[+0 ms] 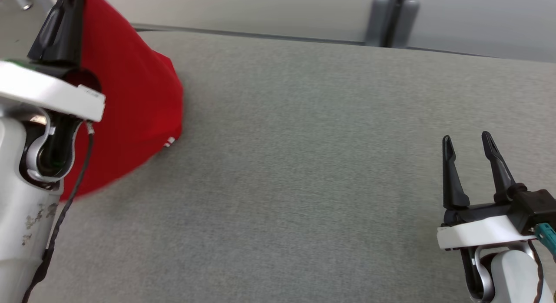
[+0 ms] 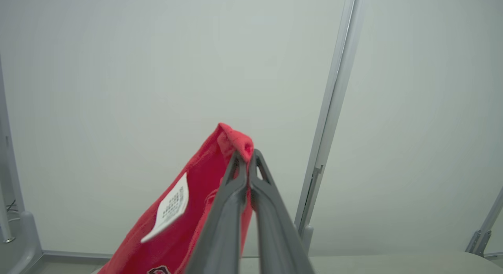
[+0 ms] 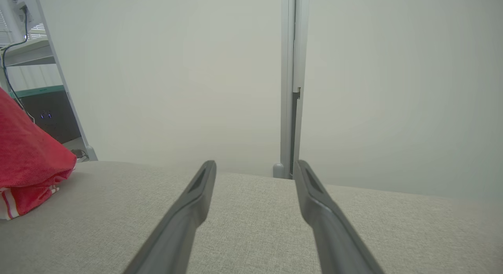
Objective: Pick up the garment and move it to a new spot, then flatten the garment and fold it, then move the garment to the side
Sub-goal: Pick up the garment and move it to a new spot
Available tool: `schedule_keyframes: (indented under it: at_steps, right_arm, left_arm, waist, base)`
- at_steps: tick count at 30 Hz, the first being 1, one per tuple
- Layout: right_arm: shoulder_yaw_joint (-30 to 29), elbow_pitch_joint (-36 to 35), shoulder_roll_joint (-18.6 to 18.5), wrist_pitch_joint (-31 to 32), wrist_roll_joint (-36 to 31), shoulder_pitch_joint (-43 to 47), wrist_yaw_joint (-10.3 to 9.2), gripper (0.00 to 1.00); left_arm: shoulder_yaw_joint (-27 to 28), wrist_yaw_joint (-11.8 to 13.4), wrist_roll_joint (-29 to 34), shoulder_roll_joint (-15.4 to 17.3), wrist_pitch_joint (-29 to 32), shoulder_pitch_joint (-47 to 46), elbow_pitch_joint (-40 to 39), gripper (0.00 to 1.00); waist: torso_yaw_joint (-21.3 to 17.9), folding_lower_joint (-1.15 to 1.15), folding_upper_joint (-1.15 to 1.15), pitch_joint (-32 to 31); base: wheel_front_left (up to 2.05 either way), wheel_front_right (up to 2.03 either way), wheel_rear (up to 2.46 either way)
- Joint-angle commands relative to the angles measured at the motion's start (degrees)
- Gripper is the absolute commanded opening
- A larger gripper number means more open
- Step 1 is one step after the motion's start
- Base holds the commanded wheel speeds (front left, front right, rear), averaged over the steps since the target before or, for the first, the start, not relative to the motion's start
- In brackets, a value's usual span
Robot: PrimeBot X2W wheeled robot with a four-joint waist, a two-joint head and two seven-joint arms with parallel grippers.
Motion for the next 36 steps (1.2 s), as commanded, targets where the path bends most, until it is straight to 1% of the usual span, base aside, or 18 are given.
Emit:
schedule_keyframes:
  at_steps: [1,5,7,10,11,14,16,22,23,24,25,26,27,29,30,33,36]
  right_arm:
    - [0.3,0.2,0.2,-0.6,0.4,-0.7,-0.02,1.00]
    - [0.4,1.1,0.6,-1.0,1.3,-1.5,-0.02,1.00]
    - [0.7,1.1,0.8,-1.0,1.5,-2.0,-0.02,1.00]
    - [1.4,0.3,1.0,-1.1,2.4,-2.9,-0.02,1.00]
    - [1.4,0.3,1.0,-1.1,2.4,-2.9,-0.02,1.00]
    - [2.1,-0.6,1.0,-1.1,4.4,-3.7,-0.02,1.00]
    - [2.6,-0.9,1.0,-1.0,5.7,-4.5,-0.01,1.00]
    - [5.3,-1.5,1.0,-1.0,9.3,-6.1,-0.01,1.00]
    - [6.3,-1.5,1.0,-1.0,10.4,-6.4,-0.01,1.00]
    - [6.8,-1.5,1.0,-1.0,11.0,-6.5,-0.01,1.00]
    - [7.0,-1.5,1.0,-1.1,11.4,-6.5,-0.01,1.00]
    - [7.5,-1.5,1.0,-1.1,11.8,-6.5,-0.01,1.00]
    - [7.8,-1.5,1.0,-1.1,12.1,-6.6,-0.01,1.00]
    - [8.1,-1.6,1.0,-1.1,12.6,-6.6,-0.01,1.00]
    - [8.1,-1.6,1.0,-1.1,12.8,-6.6,-0.01,1.00]
    - [8.0,-1.5,1.0,-1.1,13.0,-6.1,-0.01,1.00]
    - [8.0,-1.2,1.0,-1.1,12.3,-6.0,-0.01,1.00]
  left_arm:
    - [-0.2,1.2,0.0,-0.2,1.0,-1.2,-3.3,0.00]
    - [-2.4,4.7,1.0,-2.2,4.9,-3.6,-11.9,0.00]
    - [-3.7,6.1,1.8,-3.4,6.8,-5.6,-14.3,0.00]
    - [-6.8,7.8,4.8,-4.9,8.9,-9.2,-15.3,0.00]
    - [-6.8,7.8,4.8,-4.9,8.9,-9.2,-15.3,0.00]
    - [-9.5,8.8,6.5,-8.1,10.0,-12.6,-13.6,0.00]
    - [-11.2,9.1,7.6,-10.0,10.5,-15.2,-11.8,0.00]
    - [-15.9,7.9,10.3,-15.8,10.6,-21.6,-3.6,0.00]
    - [-17.0,7.1,10.5,-17.7,9.8,-22.9,-0.3,0.00]
    - [-17.4,6.5,10.5,-18.5,9.3,-23.6,1.3,0.00]
    - [-17.9,5.9,10.4,-19.3,8.7,-24.1,3.1,0.02]
    - [-18.5,5.1,10.5,-19.8,8.4,-24.6,5.1,0.73]
    - [-19.2,4.2,10.1,-20.3,8.5,-24.8,7.2,1.00]
    - [-20.6,2.2,10.6,-20.6,8.2,-25.8,10.7,1.00]
    - [-20.8,1.7,10.5,-20.7,7.7,-26.1,12.2,1.00]
    - [-19.9,1.1,10.0,-20.5,5.6,-26.5,15.8,1.00]
    - [-18.6,0.7,10.0,-18.4,3.0,-26.1,18.4,1.00]
  waist:
    - [-3.0,0.00,0.00,-1.7]
    - [-6.8,0.00,0.00,-1.5]
    - [-9.1,0.00,0.00,-1.1]
    - [-12.9,0.00,0.00,-0.1]
    - [-12.9,0.00,0.00,-0.1]
    - [-16.7,0.00,0.00,1.1]
    - [-19.4,0.00,0.00,2.2]
    - [-27.0,0.00,0.00,5.3]
    - [-28.8,0.00,0.00,6.1]
    - [-29.8,0.00,0.00,6.5]
    - [-30.4,0.00,0.00,6.8]
    - [-31.0,0.00,0.00,7.0]
    - [-31.5,0.00,0.00,7.2]
    - [-31.9,0.00,0.00,7.4]
    - [-32.0,0.00,0.00,7.5]
    - [-31.1,0.00,0.00,7.4]
    - [-29.1,0.00,0.00,6.8]
  base:
    - [0.00,0.00,0.00]
    - [0.00,0.00,0.00]
    - [0.00,0.00,0.00]
    - [0.00,0.00,0.00]
    - [0.00,0.00,0.00]
    - [0.00,0.00,0.00]
    - [0.00,0.00,0.00]
    - [0.00,0.00,0.00]
    - [0.00,0.00,0.00]
    - [0.00,0.00,0.00]
    - [0.00,0.00,0.00]
    - [0.00,0.00,0.00]
    - [0.00,0.00,0.00]
    - [0.00,0.00,0.00]
    - [0.00,0.00,0.00]
    - [0.00,0.00,0.00]
    - [0.00,0.00,0.00]
